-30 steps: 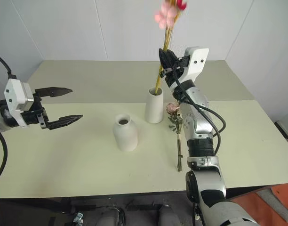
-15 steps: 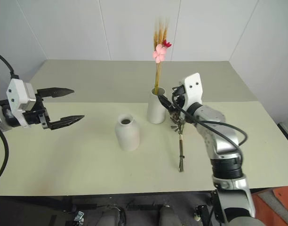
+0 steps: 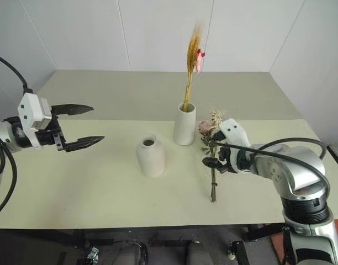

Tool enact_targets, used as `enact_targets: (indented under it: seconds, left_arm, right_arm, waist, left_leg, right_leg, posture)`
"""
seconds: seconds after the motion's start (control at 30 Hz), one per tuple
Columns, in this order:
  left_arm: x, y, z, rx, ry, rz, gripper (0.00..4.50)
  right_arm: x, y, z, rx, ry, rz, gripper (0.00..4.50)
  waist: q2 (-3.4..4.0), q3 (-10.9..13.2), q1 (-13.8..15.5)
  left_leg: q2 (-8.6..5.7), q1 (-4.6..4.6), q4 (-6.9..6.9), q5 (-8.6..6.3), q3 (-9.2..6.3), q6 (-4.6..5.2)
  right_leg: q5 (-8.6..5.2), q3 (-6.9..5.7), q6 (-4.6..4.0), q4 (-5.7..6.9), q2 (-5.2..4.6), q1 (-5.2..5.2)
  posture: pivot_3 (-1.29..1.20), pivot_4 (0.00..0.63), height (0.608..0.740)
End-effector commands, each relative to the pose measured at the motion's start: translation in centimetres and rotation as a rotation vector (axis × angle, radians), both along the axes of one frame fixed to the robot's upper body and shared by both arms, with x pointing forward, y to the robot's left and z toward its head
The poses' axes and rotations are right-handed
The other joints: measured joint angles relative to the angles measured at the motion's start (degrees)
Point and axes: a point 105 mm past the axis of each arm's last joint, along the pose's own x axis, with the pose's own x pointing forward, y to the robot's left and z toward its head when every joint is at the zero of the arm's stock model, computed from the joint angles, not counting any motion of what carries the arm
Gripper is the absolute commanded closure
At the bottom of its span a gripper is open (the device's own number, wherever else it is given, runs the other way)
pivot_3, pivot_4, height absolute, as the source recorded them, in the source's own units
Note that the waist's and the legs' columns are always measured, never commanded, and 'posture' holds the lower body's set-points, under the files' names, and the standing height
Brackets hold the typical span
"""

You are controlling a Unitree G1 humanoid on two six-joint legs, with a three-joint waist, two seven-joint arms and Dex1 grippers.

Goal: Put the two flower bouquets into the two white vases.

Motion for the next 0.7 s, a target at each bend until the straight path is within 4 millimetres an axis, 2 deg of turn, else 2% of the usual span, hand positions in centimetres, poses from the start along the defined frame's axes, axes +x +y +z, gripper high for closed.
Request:
enact_targets:
  seconds: [0.03,0.13,0.2,0.27,0.5,0.53,0.6,0.67,0.7]
  left_arm:
    - [-0.4,0.0,1.3,0.004,-0.055,-0.007,0.00]
    - [-0.5,0.1,1.3,0.007,-0.057,-0.001,0.00]
    - [-0.6,0.2,1.3,0.008,-0.057,0.002,0.00]
    - [-0.7,0.3,1.3,0.008,-0.058,0.007,0.00]
    - [-1.0,0.4,1.0,0.004,-0.053,0.016,0.00]
    - [-1.0,0.4,0.9,0.004,-0.052,0.017,0.00]
    - [-1.0,0.4,0.9,0.005,-0.052,0.021,0.00]
    - [-1.0,0.5,0.9,0.005,-0.053,0.024,0.00]
    - [-1.0,0.6,0.9,0.005,-0.053,0.025,0.00]
  right_arm:
    - [0.9,-1.1,-0.3,-0.010,0.004,-0.079,0.70]
    - [1.5,-1.2,-0.8,-0.004,0.026,-0.099,0.70]
    - [1.8,-1.3,-1.2,-0.002,0.039,-0.107,1.06]
    - [2.5,-1.5,-1.2,0.014,0.034,-0.146,1.58]
    - [3.3,-2.1,-1.9,0.023,0.050,-0.178,4.01]
    - [3.5,-2.5,-1.7,0.019,0.033,-0.200,4.27]
    - [4.2,-3.7,-0.7,0.016,-0.029,-0.283,4.27]
    - [5.6,-5.8,1.5,-0.014,-0.202,-0.424,4.27]
    - [6.2,-6.9,3.2,-0.036,-0.340,-0.496,4.27]
  waist:
    - [0.00,0.00,0.09]
    - [0.00,0.00,0.10]
    - [0.00,0.00,0.10]
    - [0.00,0.00,0.01]
    - [0.00,0.00,0.02]
    - [0.00,0.00,0.02]
    - [0.00,0.00,0.01]
    - [0.00,0.00,-0.07]
    - [0.00,0.00,-0.04]
  left_leg:
    - [0.00,0.00,0.01,0.00,0.00,0.00]
    - [0.00,-0.01,0.01,0.00,0.00,0.00]
    - [0.00,0.00,0.01,0.00,0.00,0.00]
    - [0.01,0.01,0.00,0.00,0.00,0.00]
    - [0.00,0.00,0.00,0.00,0.00,0.00]
    - [0.00,0.00,0.01,0.00,0.00,0.00]
    - [0.01,0.00,0.00,0.00,0.00,0.00]
    - [0.00,0.00,0.01,0.00,0.00,0.00]
    - [0.00,0.00,0.00,0.00,0.00,0.00]
  right_leg:
    - [0.00,0.00,0.01,-0.01,0.00,0.01]
    - [0.00,0.00,0.01,-0.01,0.00,0.00]
    - [0.01,0.00,0.01,0.00,0.01,0.01]
    - [0.00,0.00,0.01,0.00,0.02,0.01]
    - [0.01,0.00,0.02,-0.01,0.02,0.01]
    - [0.01,0.00,0.02,0.00,0.02,0.01]
    - [0.01,0.00,0.02,0.00,0.02,0.01]
    - [0.01,0.00,0.02,0.00,0.02,0.00]
    - [0.01,0.00,0.02,0.00,0.02,0.00]
  posture:
    - [0.00,0.150,0.740]
    - [0.00,0.150,0.740]
    - [0.00,0.150,0.740]
    - [0.00,0.150,0.740]
    - [0.00,0.150,0.740]
    - [0.00,0.150,0.740]
    - [0.00,0.150,0.740]
    - [0.00,0.150,0.740]
    - [0.00,0.150,0.740]
